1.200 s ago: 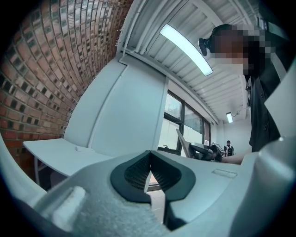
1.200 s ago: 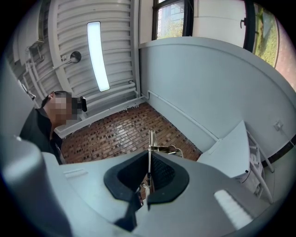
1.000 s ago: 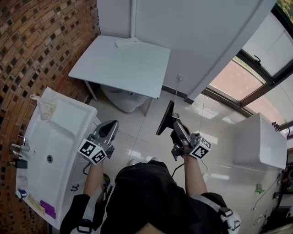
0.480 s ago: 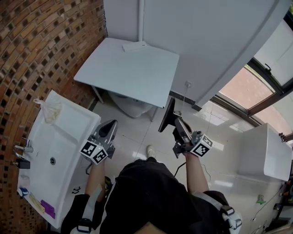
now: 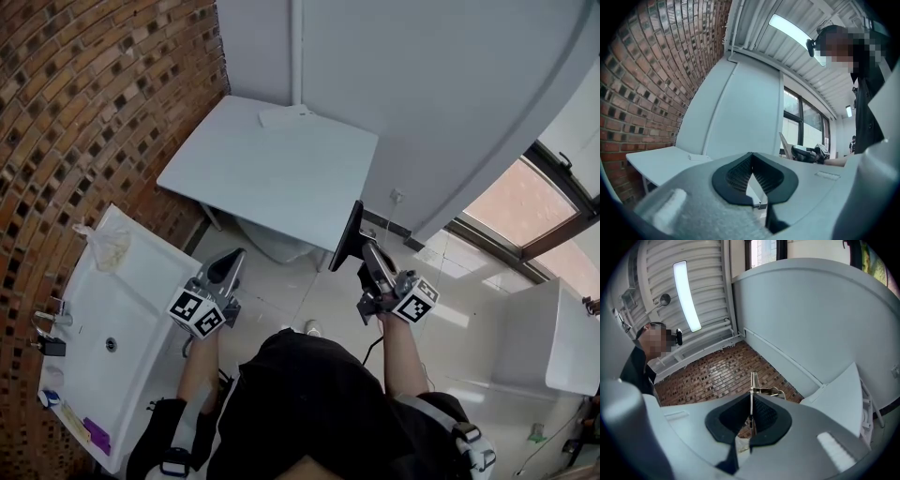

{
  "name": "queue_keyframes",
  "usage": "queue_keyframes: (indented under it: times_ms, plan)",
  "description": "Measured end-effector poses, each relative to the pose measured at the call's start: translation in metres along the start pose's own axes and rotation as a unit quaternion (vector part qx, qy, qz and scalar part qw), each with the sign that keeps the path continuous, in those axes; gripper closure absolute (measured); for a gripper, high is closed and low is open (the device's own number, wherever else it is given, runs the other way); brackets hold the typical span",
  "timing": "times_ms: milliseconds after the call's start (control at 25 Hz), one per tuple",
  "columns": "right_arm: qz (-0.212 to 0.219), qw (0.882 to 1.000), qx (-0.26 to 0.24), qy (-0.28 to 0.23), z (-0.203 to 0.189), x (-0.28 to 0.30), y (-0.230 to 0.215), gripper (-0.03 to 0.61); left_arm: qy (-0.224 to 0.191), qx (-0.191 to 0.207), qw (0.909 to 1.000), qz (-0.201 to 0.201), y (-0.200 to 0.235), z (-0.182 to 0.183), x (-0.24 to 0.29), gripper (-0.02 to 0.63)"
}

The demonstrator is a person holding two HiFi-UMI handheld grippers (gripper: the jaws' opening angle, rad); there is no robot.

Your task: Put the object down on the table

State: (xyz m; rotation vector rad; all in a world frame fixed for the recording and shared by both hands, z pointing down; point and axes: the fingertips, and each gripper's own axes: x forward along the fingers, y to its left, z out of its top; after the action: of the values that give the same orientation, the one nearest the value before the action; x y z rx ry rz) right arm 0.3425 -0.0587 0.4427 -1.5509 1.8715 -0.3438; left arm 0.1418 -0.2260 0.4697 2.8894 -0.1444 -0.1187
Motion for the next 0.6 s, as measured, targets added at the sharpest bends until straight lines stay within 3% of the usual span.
queue_keyframes:
  times_ms: [600]
  plan:
    - [0.001, 0.999, 0.017, 0.03, 0.026, 0.024, -0.078, 0.571, 0.021, 0.013, 0.9993, 0.027, 0.017, -0.009, 0.075, 0.614]
